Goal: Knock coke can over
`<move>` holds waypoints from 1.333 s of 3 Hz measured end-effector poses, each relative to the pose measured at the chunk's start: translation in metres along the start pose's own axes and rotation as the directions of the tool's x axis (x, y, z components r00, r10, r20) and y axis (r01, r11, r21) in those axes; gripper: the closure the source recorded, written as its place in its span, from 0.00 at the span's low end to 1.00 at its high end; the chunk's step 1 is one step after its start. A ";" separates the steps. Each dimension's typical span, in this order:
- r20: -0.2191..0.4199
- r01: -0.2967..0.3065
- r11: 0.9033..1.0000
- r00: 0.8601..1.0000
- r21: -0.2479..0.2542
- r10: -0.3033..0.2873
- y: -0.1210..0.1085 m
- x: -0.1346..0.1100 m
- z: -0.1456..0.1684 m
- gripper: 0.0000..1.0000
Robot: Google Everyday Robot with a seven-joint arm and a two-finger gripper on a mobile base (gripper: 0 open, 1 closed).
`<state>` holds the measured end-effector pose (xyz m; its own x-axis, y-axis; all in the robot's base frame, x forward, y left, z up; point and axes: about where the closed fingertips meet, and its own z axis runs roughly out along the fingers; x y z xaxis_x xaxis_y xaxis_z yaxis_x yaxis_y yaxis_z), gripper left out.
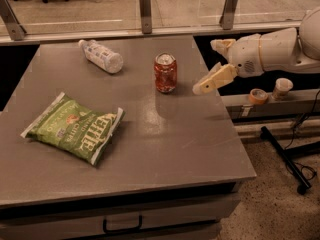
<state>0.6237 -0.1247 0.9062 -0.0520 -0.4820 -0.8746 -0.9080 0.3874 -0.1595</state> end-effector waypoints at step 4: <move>0.153 0.079 0.982 0.987 -0.174 -0.052 0.018 -0.032 0.103 0.34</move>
Offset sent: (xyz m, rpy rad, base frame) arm 0.0252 0.0959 -0.0200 0.1608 -0.0126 0.1770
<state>0.6517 -0.0209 0.8841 0.0598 -0.3756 -0.9248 -0.9678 0.2053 -0.1459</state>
